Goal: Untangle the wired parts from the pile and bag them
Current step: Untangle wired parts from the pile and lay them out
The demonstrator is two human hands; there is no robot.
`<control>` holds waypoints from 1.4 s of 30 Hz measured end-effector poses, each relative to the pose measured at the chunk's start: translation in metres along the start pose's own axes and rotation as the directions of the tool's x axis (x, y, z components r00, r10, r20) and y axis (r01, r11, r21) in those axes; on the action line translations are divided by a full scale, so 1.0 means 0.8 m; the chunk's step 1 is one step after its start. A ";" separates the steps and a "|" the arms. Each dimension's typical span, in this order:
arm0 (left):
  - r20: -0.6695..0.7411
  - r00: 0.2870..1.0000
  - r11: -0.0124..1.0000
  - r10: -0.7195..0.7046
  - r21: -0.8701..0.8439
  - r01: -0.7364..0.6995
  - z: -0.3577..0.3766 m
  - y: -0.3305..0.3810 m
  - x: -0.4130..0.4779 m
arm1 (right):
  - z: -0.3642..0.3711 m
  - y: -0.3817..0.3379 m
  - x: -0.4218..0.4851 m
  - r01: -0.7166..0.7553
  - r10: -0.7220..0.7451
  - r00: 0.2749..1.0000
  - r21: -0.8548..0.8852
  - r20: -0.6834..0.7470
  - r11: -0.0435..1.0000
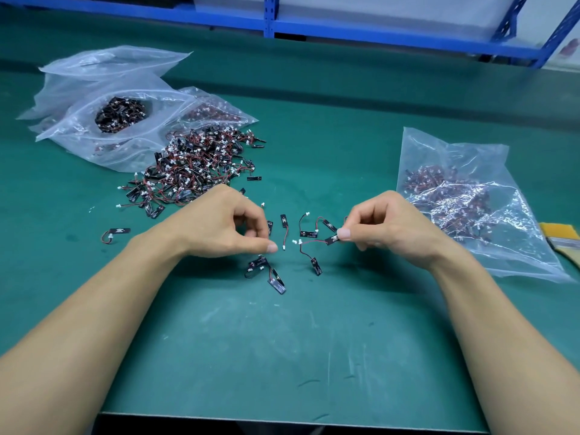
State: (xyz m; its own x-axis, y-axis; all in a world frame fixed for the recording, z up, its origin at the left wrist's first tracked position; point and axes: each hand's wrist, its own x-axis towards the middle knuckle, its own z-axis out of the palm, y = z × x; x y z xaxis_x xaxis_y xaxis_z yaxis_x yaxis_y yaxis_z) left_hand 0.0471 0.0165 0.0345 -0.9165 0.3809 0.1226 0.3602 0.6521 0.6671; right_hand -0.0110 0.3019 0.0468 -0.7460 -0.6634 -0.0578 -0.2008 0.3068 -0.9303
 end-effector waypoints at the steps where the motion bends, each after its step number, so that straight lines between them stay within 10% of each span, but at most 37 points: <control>1: 0.037 0.999 1.000 -0.007 -0.013 0.008 0.001 0.001 -0.001 | 0.000 0.001 0.000 -0.009 0.009 1.000 -0.008 0.014 1.000; 24: 0.174 0.984 0.999 -0.031 -0.034 0.037 0.010 -0.001 -0.001 | -0.001 0.004 0.001 0.016 -0.043 0.989 -0.187 -0.140 0.982; 42: 0.144 0.989 0.967 -0.041 -0.244 0.075 0.009 0.003 0.001 | 0.000 -0.004 -0.009 -0.096 0.160 0.984 -0.510 0.082 0.855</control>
State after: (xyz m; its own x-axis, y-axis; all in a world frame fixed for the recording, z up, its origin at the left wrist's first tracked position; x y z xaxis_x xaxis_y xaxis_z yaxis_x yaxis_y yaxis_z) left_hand 0.0489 0.0232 0.0310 -0.8958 0.4443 -0.0119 0.2367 0.4996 0.8333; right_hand -0.0047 0.3057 0.0498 -0.7138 -0.6597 -0.2352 -0.4235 0.6740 -0.6053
